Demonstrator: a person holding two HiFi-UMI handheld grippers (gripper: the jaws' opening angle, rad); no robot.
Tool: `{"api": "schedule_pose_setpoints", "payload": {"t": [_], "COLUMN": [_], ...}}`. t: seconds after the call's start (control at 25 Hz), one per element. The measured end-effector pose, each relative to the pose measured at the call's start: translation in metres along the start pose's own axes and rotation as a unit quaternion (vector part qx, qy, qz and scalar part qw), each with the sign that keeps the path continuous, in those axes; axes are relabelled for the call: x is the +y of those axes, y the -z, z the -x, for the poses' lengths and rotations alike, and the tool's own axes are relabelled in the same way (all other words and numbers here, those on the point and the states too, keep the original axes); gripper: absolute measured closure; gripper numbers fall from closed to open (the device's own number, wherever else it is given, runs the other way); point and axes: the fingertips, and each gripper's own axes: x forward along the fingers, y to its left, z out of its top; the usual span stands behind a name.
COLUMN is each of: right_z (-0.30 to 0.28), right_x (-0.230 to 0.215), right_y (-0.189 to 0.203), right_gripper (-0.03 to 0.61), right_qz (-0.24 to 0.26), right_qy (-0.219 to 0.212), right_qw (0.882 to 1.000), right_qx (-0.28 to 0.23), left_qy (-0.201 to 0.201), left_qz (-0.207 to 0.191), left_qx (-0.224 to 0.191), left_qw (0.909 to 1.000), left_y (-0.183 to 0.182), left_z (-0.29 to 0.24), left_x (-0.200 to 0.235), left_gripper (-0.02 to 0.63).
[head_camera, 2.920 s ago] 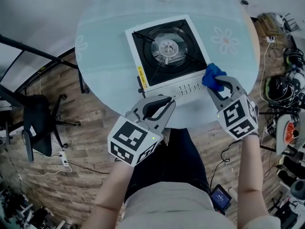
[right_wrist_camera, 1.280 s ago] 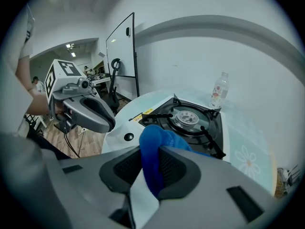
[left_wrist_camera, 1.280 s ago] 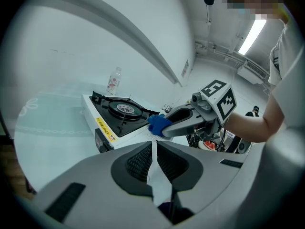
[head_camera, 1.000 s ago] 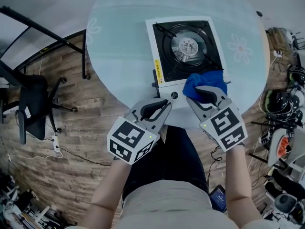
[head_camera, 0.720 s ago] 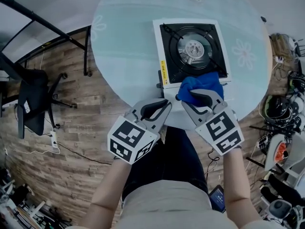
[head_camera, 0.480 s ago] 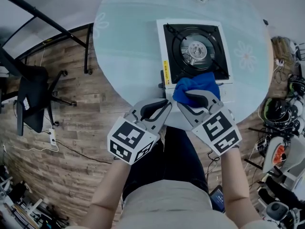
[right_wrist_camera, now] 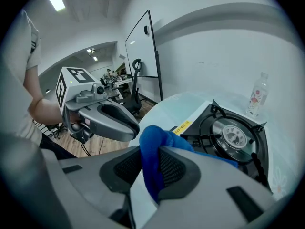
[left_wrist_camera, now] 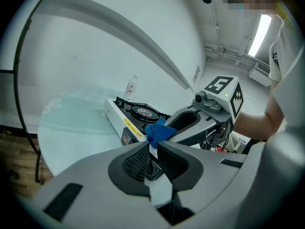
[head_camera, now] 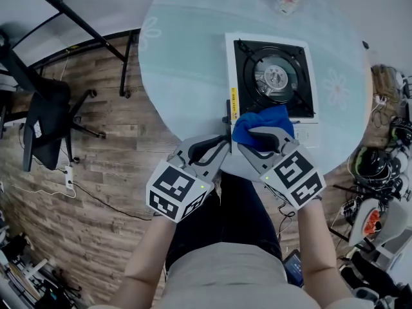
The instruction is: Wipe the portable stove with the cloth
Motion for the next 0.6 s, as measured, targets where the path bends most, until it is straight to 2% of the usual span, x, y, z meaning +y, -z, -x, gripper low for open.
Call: {"api": "schedule_pose_setpoints", "payload": {"t": [0.2,0.48,0.6], "right_z": [-0.003,-0.009,-0.013], "right_x": [0.001,0.002,0.009], "right_y": [-0.004,-0.009,-0.016], "right_gripper": [0.469,0.471,0.469], "right_qz": [-0.007,-0.009,-0.025], "right_qy": [-0.011,-0.003,-0.020], "right_qw": [1.000,1.000,0.999], "right_qx": [0.002,-0.002,-0.019], "left_qy": [-0.011,-0.018,-0.018], "left_qz": [0.002,0.013,0.016], "left_qx": [0.000,0.003,0.003], "left_qw": [0.9999,0.9997,0.9997], "left_y": [0.004,0.014,0.016], "left_z": [0.007,0.009,0.011], "left_x": [0.003,0.006,0.005], "left_gripper": [0.565,0.563,0.557]}}
